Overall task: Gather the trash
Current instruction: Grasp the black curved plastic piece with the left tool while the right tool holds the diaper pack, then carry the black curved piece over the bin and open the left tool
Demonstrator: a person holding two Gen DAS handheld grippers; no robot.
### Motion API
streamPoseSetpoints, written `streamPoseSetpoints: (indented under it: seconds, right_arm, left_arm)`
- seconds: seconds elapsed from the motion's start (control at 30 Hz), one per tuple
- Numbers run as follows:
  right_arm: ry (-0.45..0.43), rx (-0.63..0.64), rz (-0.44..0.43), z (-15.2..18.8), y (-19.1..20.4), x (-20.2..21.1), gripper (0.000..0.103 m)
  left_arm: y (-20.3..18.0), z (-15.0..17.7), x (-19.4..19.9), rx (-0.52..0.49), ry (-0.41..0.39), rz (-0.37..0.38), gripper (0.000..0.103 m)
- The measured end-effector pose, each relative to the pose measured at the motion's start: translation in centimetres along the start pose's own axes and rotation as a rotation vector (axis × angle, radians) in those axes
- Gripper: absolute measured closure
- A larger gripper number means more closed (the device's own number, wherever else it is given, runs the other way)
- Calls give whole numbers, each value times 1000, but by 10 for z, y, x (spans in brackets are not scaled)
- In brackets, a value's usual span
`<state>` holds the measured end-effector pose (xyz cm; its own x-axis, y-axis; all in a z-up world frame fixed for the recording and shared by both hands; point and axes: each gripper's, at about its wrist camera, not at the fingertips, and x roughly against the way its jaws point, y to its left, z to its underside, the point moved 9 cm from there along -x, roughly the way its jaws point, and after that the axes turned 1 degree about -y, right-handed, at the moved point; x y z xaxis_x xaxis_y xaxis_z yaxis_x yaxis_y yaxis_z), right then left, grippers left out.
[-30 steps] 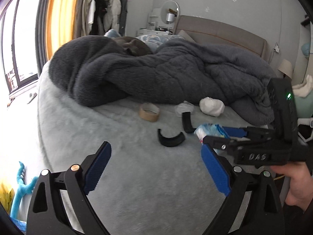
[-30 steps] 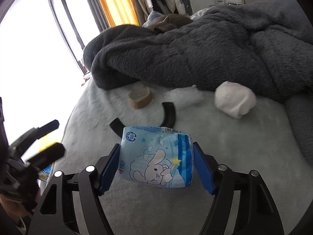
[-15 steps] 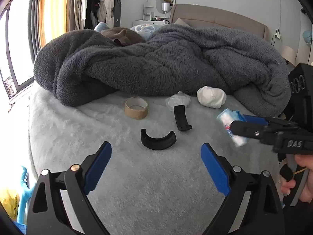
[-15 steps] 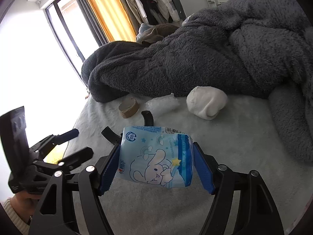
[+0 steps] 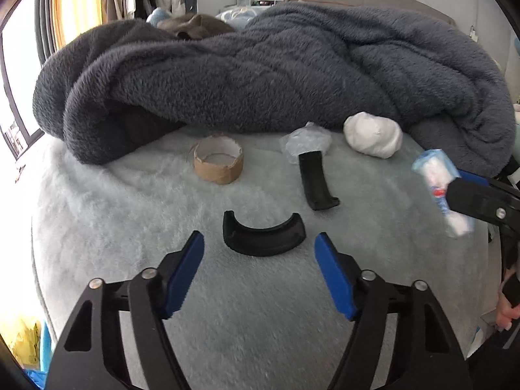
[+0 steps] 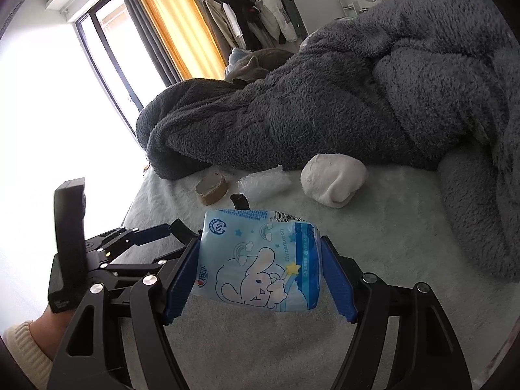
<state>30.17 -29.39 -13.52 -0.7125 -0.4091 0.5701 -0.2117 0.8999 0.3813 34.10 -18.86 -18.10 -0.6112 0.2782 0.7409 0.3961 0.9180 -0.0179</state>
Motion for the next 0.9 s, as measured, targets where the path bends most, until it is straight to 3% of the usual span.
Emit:
streamPoseSetpoints:
  seconds: [0.37,0.67,0.9]
  right_arm:
    - [9,21,14,-1,6,-6,30]
    - [3,44,-12,-9,34,-16,30]
    - [-5,70,-68,-22,81,-26,30]
  left_arm:
    - [2,-6,-5,51,0,62,54]
    - [16,-5,27,73,-50,53,55]
    - [47,10,62,123,-73,25,55]
